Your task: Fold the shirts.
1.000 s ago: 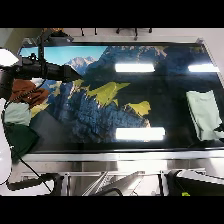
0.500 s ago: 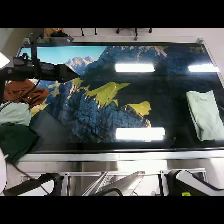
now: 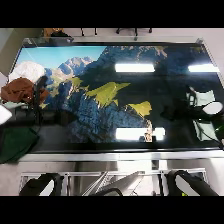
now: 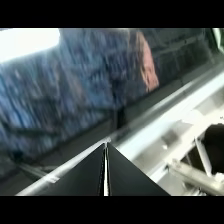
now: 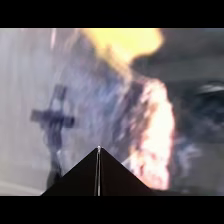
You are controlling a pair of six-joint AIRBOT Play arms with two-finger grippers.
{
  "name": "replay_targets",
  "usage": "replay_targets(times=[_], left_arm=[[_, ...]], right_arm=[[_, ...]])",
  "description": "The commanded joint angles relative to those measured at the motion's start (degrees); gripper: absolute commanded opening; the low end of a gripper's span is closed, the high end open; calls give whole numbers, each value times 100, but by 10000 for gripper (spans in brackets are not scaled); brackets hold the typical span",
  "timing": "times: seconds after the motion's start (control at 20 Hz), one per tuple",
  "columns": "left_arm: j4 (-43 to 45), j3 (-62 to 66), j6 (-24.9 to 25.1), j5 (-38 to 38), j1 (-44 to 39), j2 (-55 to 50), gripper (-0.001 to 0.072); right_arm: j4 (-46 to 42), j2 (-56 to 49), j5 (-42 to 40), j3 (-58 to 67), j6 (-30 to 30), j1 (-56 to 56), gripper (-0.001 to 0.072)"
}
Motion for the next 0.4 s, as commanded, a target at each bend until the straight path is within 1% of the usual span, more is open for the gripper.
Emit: replay_targets(times=[0.0, 0.35], left_arm=[[15, -754, -98, 20, -2, 662, 18], [15, -887, -101, 125, -2, 1040, 18]], right_arm=[[42, 42, -26, -212, 17, 461, 21], [42, 42, -26, -212, 17, 461, 21]])
